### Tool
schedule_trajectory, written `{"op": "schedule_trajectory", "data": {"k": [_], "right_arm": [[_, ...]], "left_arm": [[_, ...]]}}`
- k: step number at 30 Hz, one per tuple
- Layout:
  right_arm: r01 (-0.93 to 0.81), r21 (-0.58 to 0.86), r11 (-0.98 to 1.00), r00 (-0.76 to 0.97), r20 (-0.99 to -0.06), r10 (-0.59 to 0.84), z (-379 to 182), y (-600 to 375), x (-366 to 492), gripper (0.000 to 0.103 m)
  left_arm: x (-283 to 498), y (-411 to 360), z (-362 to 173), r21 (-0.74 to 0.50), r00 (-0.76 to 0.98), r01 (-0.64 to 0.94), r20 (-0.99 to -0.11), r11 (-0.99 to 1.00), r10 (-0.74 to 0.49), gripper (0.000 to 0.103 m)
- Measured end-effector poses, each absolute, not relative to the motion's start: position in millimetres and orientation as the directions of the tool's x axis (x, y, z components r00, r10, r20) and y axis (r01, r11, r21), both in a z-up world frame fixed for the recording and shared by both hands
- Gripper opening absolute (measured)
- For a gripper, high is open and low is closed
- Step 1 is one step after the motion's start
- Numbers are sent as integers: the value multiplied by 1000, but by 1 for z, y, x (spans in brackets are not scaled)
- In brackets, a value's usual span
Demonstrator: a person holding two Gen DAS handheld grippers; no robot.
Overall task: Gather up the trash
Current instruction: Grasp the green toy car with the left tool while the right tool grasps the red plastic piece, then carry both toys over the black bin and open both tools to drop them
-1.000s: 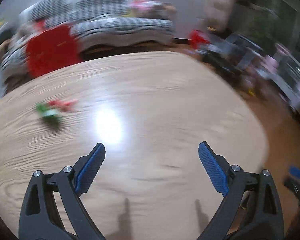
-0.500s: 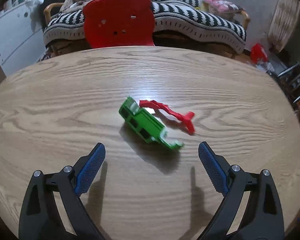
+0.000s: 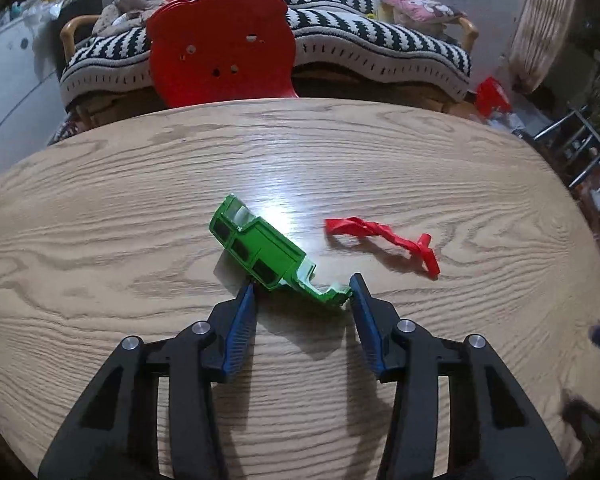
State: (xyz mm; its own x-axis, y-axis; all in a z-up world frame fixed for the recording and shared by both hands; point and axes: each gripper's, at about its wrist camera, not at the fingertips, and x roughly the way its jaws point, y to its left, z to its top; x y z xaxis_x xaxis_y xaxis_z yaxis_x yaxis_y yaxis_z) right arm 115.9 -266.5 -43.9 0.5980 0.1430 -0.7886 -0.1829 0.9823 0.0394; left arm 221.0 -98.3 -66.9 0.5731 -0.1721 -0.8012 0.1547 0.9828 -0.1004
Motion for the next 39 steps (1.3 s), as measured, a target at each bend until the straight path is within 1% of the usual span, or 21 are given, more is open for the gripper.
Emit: {"op": "schedule_trajectory", "data": {"k": [3,9,10,12,13,14,15,16,17,18,19,23,29,34,39], "right_arm": [[-248,33,968,575,-799,174,-57,-240,157,81],[-323,-17,946,535,-828,168,-83,-195,225,81],[-334,0,943,534,-824,189,-83,-191,234,80],[-341,-5,940,536,-822,190,-82,-186,249,78],[-348,-5,937,535,-822,195,-81,-186,253,75],[-355,-5,935,538,-819,200,-80,-184,259,68],[-359,-3,933,539,-817,205,-79,-182,262,64],[-366,0,930,538,-816,212,-78,-182,262,51],[-372,7,928,529,-820,218,-77,-180,262,30],[-375,15,927,521,-824,224,-76,-176,261,19],[-374,24,927,513,-827,228,-77,-172,260,12],[-345,25,938,521,-826,214,-75,-172,234,11],[-215,60,975,584,-792,178,-40,-218,158,11],[-116,24,993,624,-776,92,-18,-265,81,11],[36,3,999,658,-753,-21,-6,-332,-2,11]], "left_arm": [[216,-78,-61,-111,576,147,-798,983,-176,46],[208,-37,-55,-141,565,114,-805,983,-181,46],[207,-33,-56,-144,561,111,-807,983,-181,46],[204,-27,-57,-137,561,105,-810,985,-173,46],[202,-25,-56,-131,566,101,-807,986,-165,46],[199,-24,-53,-130,570,101,-805,986,-164,46],[197,-23,-51,-130,572,109,-802,986,-169,46],[196,-23,-49,-127,575,113,-800,985,-169,46],[193,-24,-45,-118,582,118,-796,986,-165,46],[191,-25,-43,-110,586,122,-794,986,-161,46],[190,-27,-42,-106,586,127,-794,986,-161,46],[181,-38,-38,-101,576,147,-800,984,-168,46],[148,-77,-22,-87,580,248,-785,965,-220,46],[110,-124,-10,-69,568,362,-775,930,-278,46],[58,-190,3,-75,535,499,-757,864,-374,46]]}}
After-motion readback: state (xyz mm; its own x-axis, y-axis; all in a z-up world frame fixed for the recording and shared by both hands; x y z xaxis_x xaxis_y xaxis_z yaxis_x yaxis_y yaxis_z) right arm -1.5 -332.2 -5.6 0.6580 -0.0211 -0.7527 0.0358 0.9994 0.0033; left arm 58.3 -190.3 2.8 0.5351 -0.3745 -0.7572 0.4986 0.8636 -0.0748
